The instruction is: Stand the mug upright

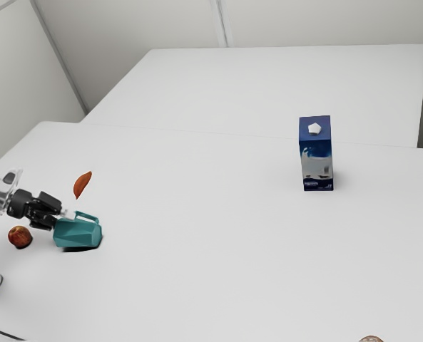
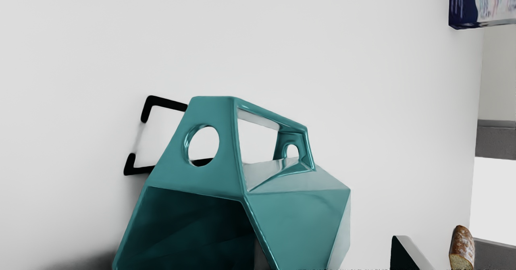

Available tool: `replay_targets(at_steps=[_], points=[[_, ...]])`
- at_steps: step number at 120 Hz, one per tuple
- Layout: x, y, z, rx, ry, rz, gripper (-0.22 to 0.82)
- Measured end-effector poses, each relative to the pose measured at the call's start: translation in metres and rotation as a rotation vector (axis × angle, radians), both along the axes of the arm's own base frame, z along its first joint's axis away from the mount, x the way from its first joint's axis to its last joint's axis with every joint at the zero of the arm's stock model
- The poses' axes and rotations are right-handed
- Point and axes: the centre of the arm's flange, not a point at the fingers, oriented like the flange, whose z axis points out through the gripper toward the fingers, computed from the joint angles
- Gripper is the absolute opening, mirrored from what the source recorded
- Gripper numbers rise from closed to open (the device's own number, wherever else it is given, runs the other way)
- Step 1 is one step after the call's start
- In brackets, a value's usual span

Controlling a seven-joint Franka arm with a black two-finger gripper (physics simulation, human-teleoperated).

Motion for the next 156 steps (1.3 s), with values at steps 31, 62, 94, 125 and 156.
replay_targets(at_steps=[31, 62, 94, 125, 156], points=[[0.003, -0.012, 0.019, -0.023, -0.053, -0.069, -0.11], [0.017, -0.034, 0.065, 0.031, -0.136, -0.145, -0.16], [0.073, -0.132, 0.129, 0.351, -0.101, -0.401, -0.18], [0.116, -0.212, 0.160, 0.665, -0.102, -0.504, -0.18], [0.129, -0.248, 0.154, 0.823, -0.082, -0.474, -0.18]])
